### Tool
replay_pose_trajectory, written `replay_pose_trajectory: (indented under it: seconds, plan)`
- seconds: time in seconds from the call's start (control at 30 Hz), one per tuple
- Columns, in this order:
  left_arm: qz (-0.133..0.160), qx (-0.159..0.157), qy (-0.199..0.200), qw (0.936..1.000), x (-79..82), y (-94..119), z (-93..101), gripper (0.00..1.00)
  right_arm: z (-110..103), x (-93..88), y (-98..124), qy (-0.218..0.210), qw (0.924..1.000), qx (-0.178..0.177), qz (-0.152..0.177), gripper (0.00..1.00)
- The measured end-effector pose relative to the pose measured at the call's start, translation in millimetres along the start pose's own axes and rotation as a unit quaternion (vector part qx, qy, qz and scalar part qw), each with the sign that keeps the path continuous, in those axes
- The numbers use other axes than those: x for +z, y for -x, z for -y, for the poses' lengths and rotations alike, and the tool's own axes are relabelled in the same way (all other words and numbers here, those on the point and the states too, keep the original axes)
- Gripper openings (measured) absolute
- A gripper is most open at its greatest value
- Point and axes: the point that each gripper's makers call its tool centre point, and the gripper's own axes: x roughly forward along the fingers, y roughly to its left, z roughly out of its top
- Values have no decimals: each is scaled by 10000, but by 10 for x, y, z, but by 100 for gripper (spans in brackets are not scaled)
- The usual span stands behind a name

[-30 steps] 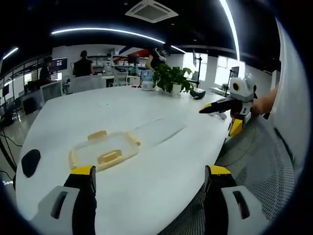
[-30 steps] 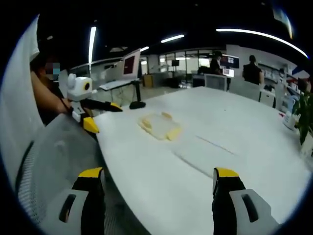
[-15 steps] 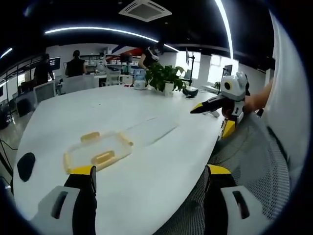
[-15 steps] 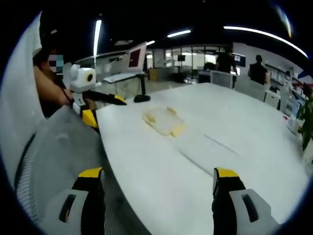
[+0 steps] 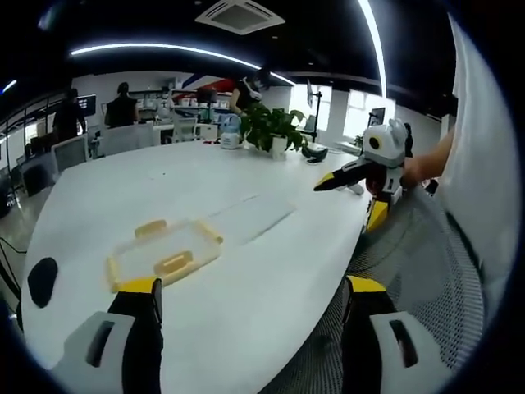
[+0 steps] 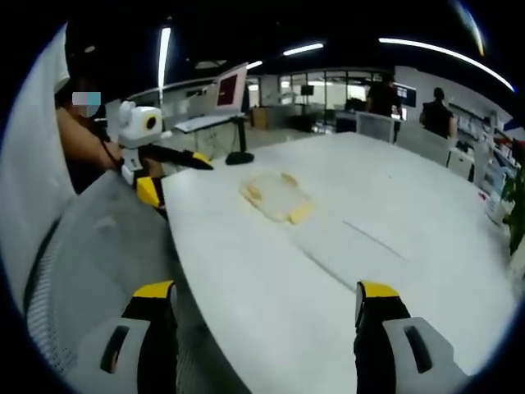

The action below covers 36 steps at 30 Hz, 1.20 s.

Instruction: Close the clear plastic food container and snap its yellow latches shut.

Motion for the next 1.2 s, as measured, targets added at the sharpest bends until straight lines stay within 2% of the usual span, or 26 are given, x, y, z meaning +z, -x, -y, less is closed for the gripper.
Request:
replay_pose_trajectory:
  seconds: [0.63,1.2]
  plan:
    - [-117,40,93,9999,-94,15,-120,90,-1,79,-164,251,9993,170,-207,85]
    - [-237,77,-9,9997,-143,35,-352,88,16,156,-340,499,9974,291,-421,82]
